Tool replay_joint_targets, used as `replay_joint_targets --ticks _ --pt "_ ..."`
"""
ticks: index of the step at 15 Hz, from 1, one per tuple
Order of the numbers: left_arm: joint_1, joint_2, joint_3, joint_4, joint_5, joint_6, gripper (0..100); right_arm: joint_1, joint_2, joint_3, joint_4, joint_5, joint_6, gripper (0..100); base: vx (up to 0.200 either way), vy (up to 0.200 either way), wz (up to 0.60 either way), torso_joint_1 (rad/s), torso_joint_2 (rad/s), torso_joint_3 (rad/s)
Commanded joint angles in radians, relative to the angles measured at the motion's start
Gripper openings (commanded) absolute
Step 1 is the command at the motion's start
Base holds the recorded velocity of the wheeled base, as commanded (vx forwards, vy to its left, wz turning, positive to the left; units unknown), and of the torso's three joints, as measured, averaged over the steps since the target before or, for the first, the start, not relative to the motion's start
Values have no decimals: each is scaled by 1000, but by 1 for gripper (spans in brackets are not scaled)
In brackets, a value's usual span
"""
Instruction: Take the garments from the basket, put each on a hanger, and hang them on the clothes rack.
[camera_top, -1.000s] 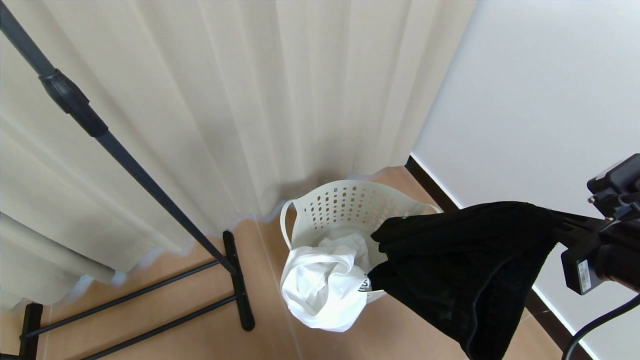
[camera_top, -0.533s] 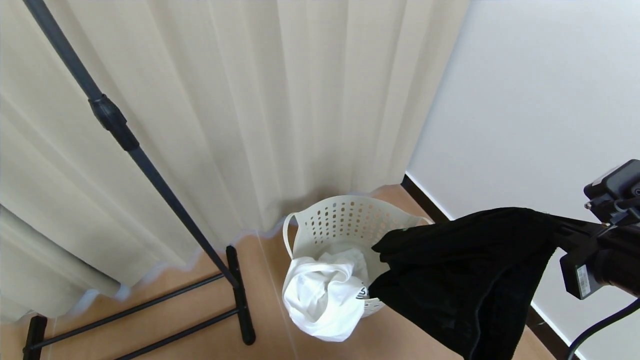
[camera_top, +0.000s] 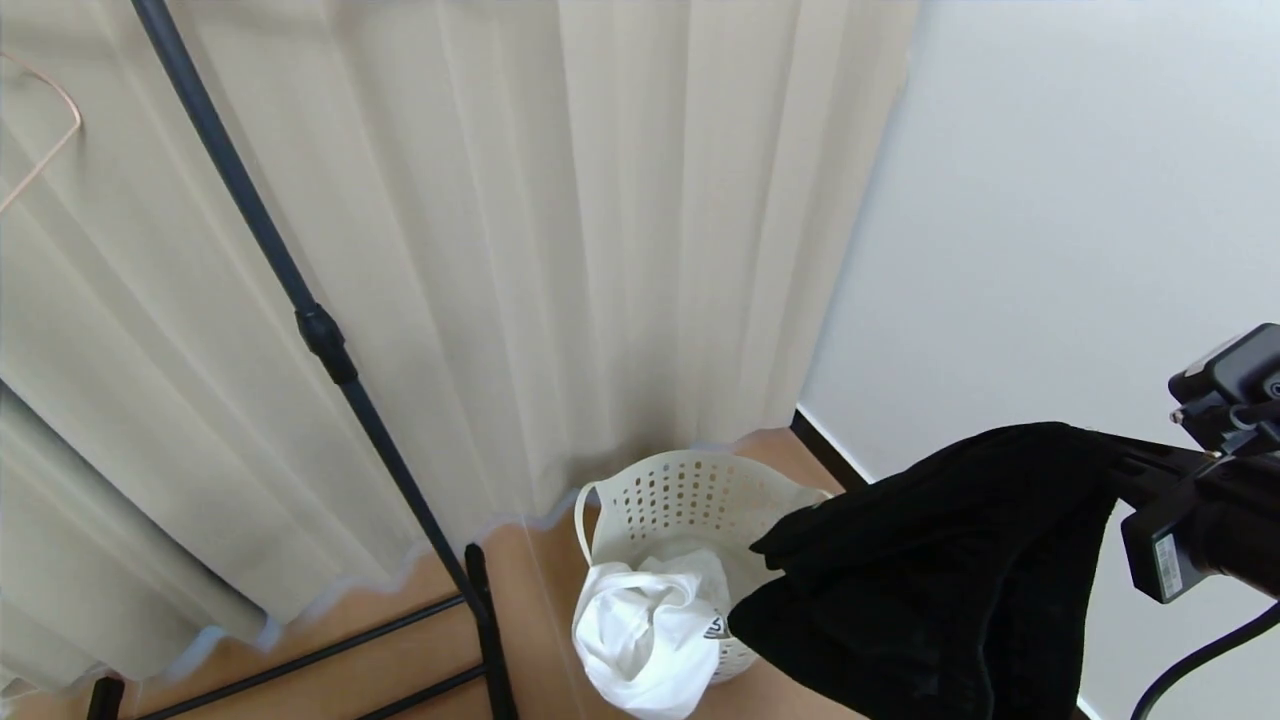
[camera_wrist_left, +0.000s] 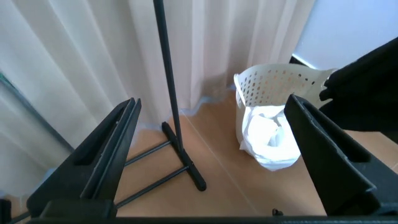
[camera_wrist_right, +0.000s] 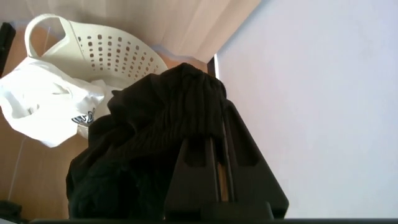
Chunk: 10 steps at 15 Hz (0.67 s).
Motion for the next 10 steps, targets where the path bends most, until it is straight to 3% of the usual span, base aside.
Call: replay_joint_targets --ticks 1,10 --pt "0 1 0 0 -3 0 100 0 2 1 -1 0 -1 0 0 0 0 119 -481 -144" --pt "0 1 0 0 -3 0 100 0 3 10 -1 0 -1 0 0 0 0 159 -492 -141"
